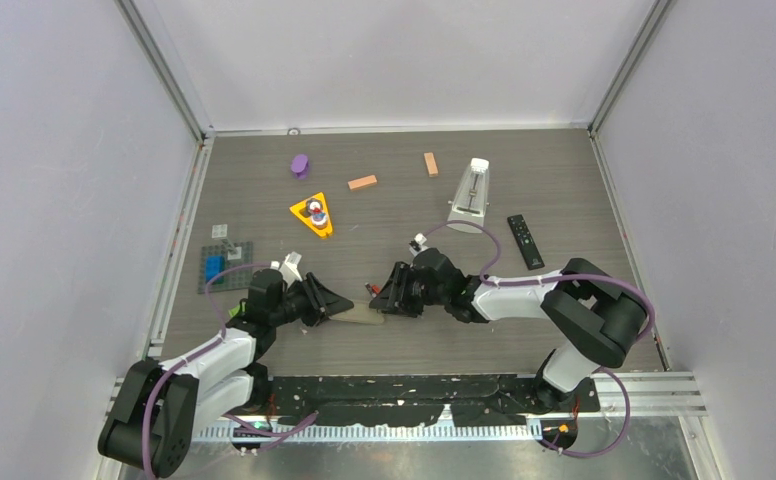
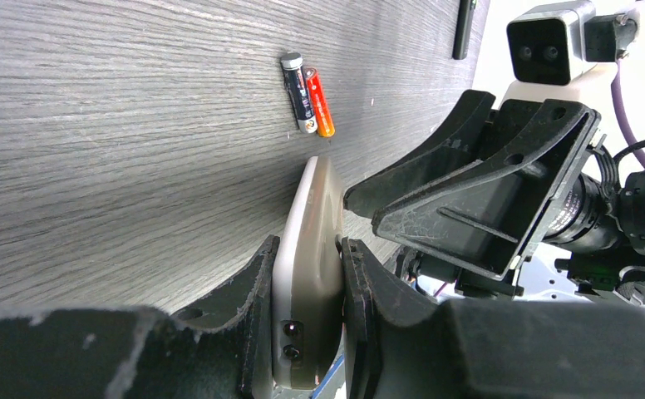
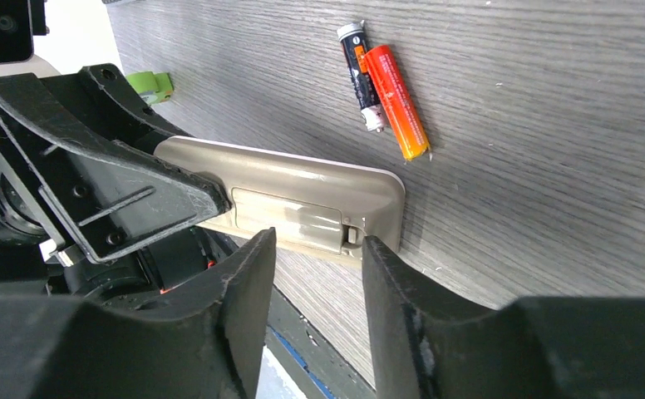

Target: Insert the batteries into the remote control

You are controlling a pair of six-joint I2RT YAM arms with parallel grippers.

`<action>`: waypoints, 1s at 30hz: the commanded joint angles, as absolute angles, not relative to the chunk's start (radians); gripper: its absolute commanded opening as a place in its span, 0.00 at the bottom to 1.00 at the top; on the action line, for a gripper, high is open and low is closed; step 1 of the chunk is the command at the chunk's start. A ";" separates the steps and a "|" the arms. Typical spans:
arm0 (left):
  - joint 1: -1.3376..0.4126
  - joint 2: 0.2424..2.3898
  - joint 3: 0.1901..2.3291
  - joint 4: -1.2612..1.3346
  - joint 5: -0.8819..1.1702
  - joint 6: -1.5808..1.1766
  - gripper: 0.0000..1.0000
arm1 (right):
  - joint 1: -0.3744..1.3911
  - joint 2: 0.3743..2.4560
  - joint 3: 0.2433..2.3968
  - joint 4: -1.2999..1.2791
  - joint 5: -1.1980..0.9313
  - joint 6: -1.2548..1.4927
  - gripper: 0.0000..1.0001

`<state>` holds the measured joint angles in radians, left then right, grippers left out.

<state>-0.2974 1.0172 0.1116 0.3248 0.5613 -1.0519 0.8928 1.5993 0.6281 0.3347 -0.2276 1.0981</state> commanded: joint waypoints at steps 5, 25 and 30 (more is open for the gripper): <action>-0.301 1.043 0.084 0.202 0.476 -1.002 0.00 | 0.893 1.581 0.651 0.401 -0.217 1.085 0.42; -0.301 1.041 0.082 0.202 0.478 -1.003 0.00 | 0.889 1.652 0.665 0.386 -0.227 1.097 0.44; -0.301 1.041 0.080 0.204 0.480 -1.002 0.00 | 0.884 1.658 0.659 0.380 -0.228 1.104 0.47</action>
